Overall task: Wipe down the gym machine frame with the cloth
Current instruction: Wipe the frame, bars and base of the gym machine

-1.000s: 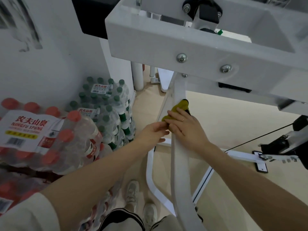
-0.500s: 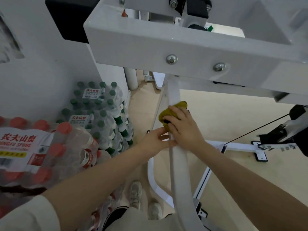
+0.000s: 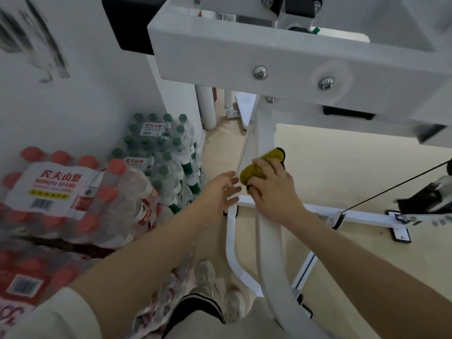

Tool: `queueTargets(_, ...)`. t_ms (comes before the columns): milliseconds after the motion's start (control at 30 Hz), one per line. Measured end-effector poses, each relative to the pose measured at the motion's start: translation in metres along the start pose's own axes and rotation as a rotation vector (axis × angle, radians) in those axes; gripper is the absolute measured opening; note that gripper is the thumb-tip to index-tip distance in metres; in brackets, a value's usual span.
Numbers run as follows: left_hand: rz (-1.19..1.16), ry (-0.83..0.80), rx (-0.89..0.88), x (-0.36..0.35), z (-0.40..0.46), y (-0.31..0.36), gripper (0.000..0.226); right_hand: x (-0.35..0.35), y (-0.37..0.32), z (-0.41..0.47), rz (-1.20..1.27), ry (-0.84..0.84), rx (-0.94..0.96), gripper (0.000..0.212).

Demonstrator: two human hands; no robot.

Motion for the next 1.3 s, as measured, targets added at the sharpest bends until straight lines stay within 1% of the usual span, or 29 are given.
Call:
queueTargets(67, -0.013, 0.028, -0.004, 0.003, -0.005, 0.0, 0.043, 0.006, 0.0, 0.004, 0.041, -0.046, -0.044, 0.03)
queueTargets(133, -0.003, 0.04, -0.009, 0.002, -0.009, 0.001, 0.039, 0.011, 0.008, 0.02, 0.097, -0.116, -0.135, 0.026)
queueTargets(200, 0.026, 0.022, -0.017, -0.004, -0.012, 0.001, 0.037, 0.013, 0.01, 0.031, 0.085, -0.135, -0.218, 0.031)
queueTargets(267, 0.055, -0.012, -0.015, -0.011, -0.016, 0.0, 0.034, 0.009, 0.003, 0.024, 0.026, -0.105, -0.269, 0.035)
queueTargets(400, 0.124, -0.123, 0.033, -0.017, -0.023, -0.016, 0.02, -0.01, -0.026, -0.036, -0.016, -0.057, -0.294, 0.035)
queueTargets(500, 0.16, -0.138, 0.091, -0.012, -0.028, -0.04, 0.018, -0.02, -0.056, -0.092, -0.073, -0.016, -0.33, 0.037)
queueTargets(567, 0.173, -0.187, 0.093, -0.011, -0.035, -0.055, 0.016, -0.025, -0.07, -0.122, -0.128, -0.032, -0.343, 0.041)
queueTargets(600, 0.155, -0.217, 0.069, -0.011, -0.039, -0.06, 0.017, -0.026, -0.074, -0.13, -0.149, -0.043, -0.347, 0.043)
queueTargets(667, 0.099, -0.27, 0.033, -0.014, -0.046, -0.065, 0.027, -0.026, -0.075, -0.137, -0.154, -0.044, -0.377, 0.042)
queueTargets(767, 0.211, -0.395, -0.008, -0.021, -0.054, -0.068, 0.03, -0.021, -0.077, -0.123, -0.077, -0.036, -0.458, 0.046)
queueTargets(867, 0.244, -0.37, -0.006, -0.022, -0.06, -0.072, 0.034, -0.018, -0.078, -0.109, -0.031, -0.082, -0.553, 0.051)
queueTargets(900, 0.227, -0.357, -0.005, -0.021, -0.06, -0.073, 0.036, -0.018, -0.08, -0.113, -0.032, -0.081, -0.551, 0.05)
queueTargets(1000, 0.19, -0.345, 0.003, -0.016, -0.063, -0.077, 0.04, -0.022, -0.089, -0.153, -0.126, -0.057, -0.454, 0.046)
queueTargets(1067, 0.228, -0.389, -0.002, -0.017, -0.069, -0.082, 0.037, -0.023, -0.089, -0.194, -0.169, -0.044, -0.41, 0.045)
queueTargets(1133, 0.282, -0.431, -0.019, -0.022, -0.073, -0.085, 0.031, -0.019, -0.082, -0.229, -0.17, -0.025, -0.419, 0.045)
queueTargets(1167, 0.291, -0.443, -0.024, -0.024, -0.073, -0.087, 0.033, -0.014, -0.078, -0.24, -0.16, -0.003, -0.448, 0.044)
queueTargets(1233, 0.299, -0.436, -0.05, -0.025, -0.072, -0.091, 0.05, -0.01, -0.073, -0.244, -0.156, -0.012, -0.508, 0.044)
queueTargets(1300, 0.397, -0.4, -0.092, -0.028, -0.074, -0.099, 0.065, -0.012, -0.073, -0.227, -0.147, -0.039, -0.514, 0.051)
Point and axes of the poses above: each hand's wrist, its own z-axis towards the middle knuckle, its own x-axis out of the back of the hand, y = z × x, the point moved 3 cm from there along z, towards the middle knuckle, and after that the axes turned 12 degrees about -y, right-handed, at the moved point
